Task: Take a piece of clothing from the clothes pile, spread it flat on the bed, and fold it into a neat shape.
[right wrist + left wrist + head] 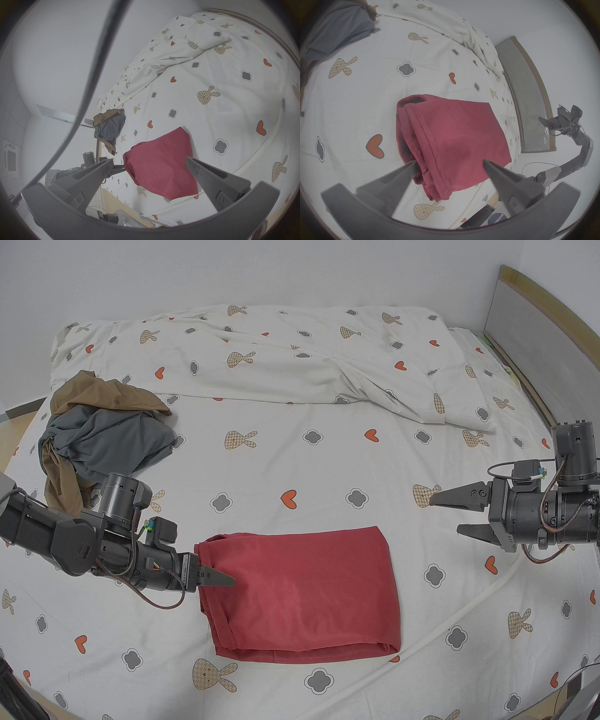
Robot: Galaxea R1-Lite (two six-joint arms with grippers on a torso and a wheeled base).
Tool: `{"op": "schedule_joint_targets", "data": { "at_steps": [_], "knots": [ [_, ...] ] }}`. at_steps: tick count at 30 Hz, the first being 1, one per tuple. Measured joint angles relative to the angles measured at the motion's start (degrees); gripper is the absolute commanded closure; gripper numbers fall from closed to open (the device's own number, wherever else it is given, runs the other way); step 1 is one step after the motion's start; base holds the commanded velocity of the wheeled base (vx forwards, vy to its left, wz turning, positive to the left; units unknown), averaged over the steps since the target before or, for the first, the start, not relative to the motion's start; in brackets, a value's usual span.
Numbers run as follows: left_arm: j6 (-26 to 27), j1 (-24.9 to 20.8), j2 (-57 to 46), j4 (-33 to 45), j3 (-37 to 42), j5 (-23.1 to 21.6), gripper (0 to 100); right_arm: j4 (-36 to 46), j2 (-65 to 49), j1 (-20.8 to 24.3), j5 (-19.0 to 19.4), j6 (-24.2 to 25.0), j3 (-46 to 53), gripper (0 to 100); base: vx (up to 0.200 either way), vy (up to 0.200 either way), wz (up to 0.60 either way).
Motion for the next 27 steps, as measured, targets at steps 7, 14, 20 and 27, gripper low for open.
{"op": "schedule_joint_targets", "data": {
  "at_steps": [7,14,20,27],
  "knots": [
    [0.07,0.88,0.05,-0.06,-0.17,0.13,0,0.00,0.09,0.05,0.00,0.02,0.02,0,0.000,0.000,0.00],
    [0.00,3.96,-0.78,0.07,-0.63,2.79,0,-0.02,1.38,-0.39,0.11,-0.44,1.05,0,0.000,0.000,0.00],
    [-1.40,5.51,-3.61,1.15,-0.48,3.05,0,-1.72,8.22,-2.27,4.05,-3.40,1.24,0,0.000,0.000,0.00],
    [-2.82,6.28,-8.44,5.33,-0.37,-1.67,0,-8.20,21.03,-6.16,15.68,-18.65,1.29,0,0.000,0.000,0.00]
  ]
}}
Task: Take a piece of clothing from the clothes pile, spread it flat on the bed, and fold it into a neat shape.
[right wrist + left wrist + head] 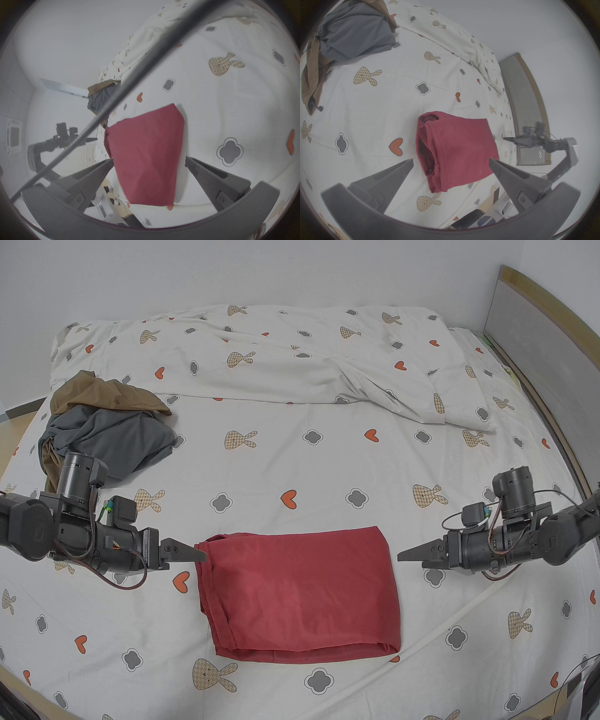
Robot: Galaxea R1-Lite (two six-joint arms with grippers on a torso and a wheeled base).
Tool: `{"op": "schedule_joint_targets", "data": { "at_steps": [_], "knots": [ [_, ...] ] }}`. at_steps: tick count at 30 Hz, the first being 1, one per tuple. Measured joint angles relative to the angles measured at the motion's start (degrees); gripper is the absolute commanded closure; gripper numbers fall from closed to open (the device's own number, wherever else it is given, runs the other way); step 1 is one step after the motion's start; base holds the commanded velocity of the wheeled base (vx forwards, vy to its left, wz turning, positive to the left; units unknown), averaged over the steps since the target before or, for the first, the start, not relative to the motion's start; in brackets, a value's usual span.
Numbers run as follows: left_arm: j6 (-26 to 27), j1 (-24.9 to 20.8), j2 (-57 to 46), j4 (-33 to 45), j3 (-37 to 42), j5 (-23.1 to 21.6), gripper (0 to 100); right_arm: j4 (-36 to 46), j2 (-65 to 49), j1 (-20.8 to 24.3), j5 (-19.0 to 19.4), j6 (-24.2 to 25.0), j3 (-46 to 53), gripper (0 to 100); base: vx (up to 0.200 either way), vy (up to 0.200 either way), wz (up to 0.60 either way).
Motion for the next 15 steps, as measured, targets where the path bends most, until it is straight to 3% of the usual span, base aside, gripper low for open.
{"op": "schedule_joint_targets", "data": {
  "at_steps": [6,15],
  "knots": [
    [-0.48,0.83,-3.15,2.10,-0.11,-3.50,0,-3.83,9.39,-1.60,4.16,-5.74,-0.96,0,0.000,0.000,0.00],
    [-0.39,1.13,-4.69,2.16,0.33,-3.67,0,-4.02,14.42,1.74,4.44,-5.03,-3.30,0,0.000,0.000,0.00]
  ]
}}
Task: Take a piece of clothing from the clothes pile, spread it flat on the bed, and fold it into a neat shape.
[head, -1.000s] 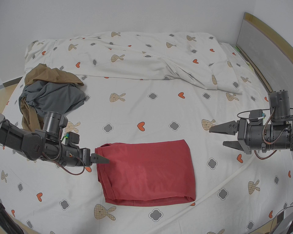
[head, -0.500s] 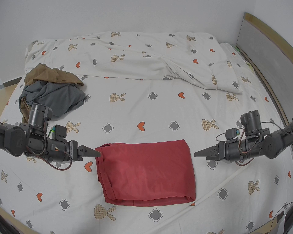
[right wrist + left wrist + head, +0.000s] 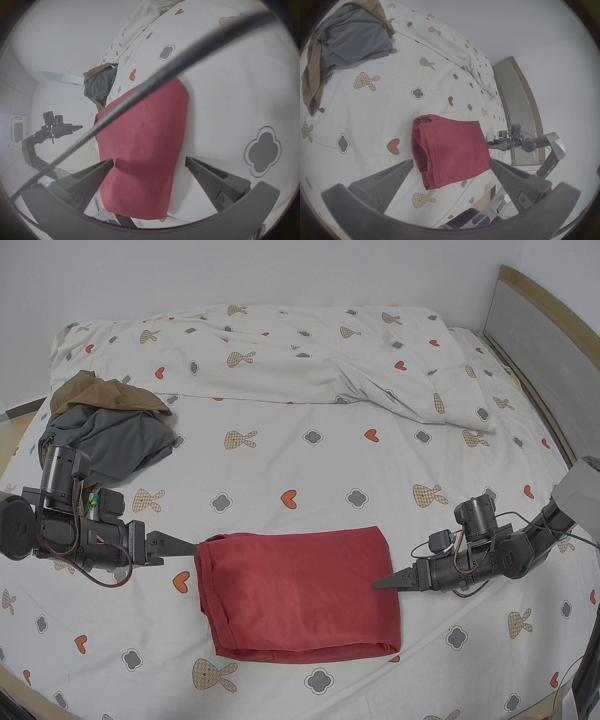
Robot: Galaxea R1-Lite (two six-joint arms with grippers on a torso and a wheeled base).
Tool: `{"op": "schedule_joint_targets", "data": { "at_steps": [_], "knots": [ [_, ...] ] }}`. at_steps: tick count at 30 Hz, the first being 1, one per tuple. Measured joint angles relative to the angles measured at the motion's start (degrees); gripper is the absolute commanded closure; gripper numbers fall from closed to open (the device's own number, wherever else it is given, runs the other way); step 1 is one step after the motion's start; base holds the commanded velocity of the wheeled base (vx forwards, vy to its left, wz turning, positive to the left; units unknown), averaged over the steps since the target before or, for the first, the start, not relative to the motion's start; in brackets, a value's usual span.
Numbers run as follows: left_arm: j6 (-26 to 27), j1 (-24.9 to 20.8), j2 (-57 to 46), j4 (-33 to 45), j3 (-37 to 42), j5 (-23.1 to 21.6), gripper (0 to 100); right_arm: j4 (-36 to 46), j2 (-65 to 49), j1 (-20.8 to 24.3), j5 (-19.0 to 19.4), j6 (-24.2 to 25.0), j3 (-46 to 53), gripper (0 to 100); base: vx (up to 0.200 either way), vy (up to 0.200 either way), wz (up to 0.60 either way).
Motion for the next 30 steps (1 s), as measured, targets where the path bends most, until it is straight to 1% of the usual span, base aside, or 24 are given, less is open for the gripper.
{"op": "schedule_joint_targets", "data": {
  "at_steps": [8,12,17,26,27,30],
  "knots": [
    [0.16,-0.02,-0.13,-0.04,0.17,-0.05,0,0.00,1.71,2.06,0.51,2.05,-1.88,0,0.000,0.000,0.00],
    [0.27,-0.11,-0.13,-0.06,0.48,-0.11,0,-0.04,2.79,2.84,2.24,3.97,-2.95,0,0.000,0.000,0.00],
    [0.30,-0.24,-0.11,-0.13,0.72,-0.11,0,-0.06,3.39,3.69,4.82,4.90,-3.84,0,0.000,0.000,0.00],
    [0.35,-0.46,0.12,-0.13,0.96,-0.11,0,-0.20,4.02,5.38,6.79,5.61,-5.30,0,0.000,0.000,0.00],
    [0.35,-0.57,0.23,-0.15,0.96,-0.11,0,-0.17,4.19,5.45,6.84,5.61,-5.40,100,0.000,0.000,0.00],
    [0.35,-0.68,0.50,-0.15,0.96,-0.07,0,-1.26,4.77,5.56,6.79,5.58,-5.71,100,0.000,0.000,0.00]
  ]
}}
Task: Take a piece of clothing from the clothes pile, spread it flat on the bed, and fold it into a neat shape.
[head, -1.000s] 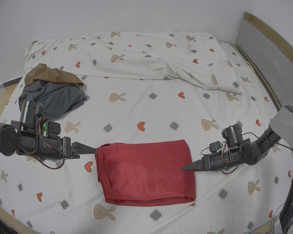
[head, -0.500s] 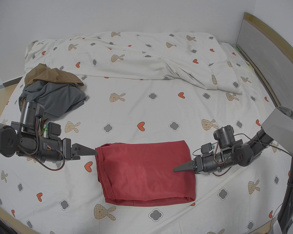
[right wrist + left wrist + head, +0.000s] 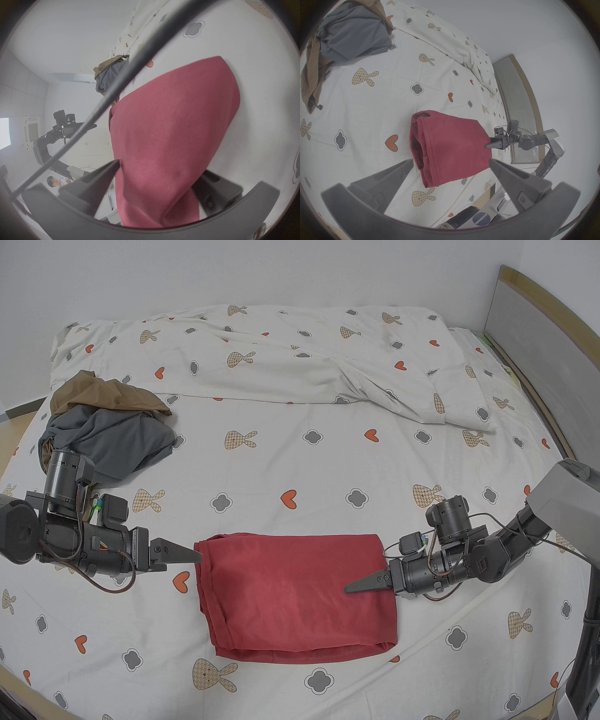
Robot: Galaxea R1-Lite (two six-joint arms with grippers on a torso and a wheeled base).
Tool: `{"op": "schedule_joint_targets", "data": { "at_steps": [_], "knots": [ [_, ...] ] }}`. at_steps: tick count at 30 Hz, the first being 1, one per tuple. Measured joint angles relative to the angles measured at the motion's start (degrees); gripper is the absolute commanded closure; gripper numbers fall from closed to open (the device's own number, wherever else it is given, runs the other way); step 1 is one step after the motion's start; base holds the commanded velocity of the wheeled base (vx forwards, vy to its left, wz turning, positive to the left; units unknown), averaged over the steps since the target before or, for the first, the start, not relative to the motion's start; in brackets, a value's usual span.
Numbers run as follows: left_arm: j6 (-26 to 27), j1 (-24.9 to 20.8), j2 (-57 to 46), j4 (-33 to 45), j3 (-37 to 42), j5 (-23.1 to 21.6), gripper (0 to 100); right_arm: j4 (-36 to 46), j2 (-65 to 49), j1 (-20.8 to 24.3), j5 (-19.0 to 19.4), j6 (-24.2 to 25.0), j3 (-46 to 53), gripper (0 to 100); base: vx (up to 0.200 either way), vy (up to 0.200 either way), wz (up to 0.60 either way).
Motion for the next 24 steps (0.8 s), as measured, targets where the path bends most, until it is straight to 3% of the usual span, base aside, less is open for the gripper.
{"op": "schedule_joint_targets", "data": {
  "at_steps": [12,24],
  "knots": [
    [0.00,-0.09,0.22,0.00,0.04,0.05,0,-1.00,1.13,-1.15,-0.15,0.22,0.27,100,0.000,0.000,0.00],
    [0.00,-0.09,0.41,0.00,0.06,0.05,0,-0.77,-6.01,-7.50,-1.26,0.11,6.47,100,0.000,0.000,0.00]
  ]
}}
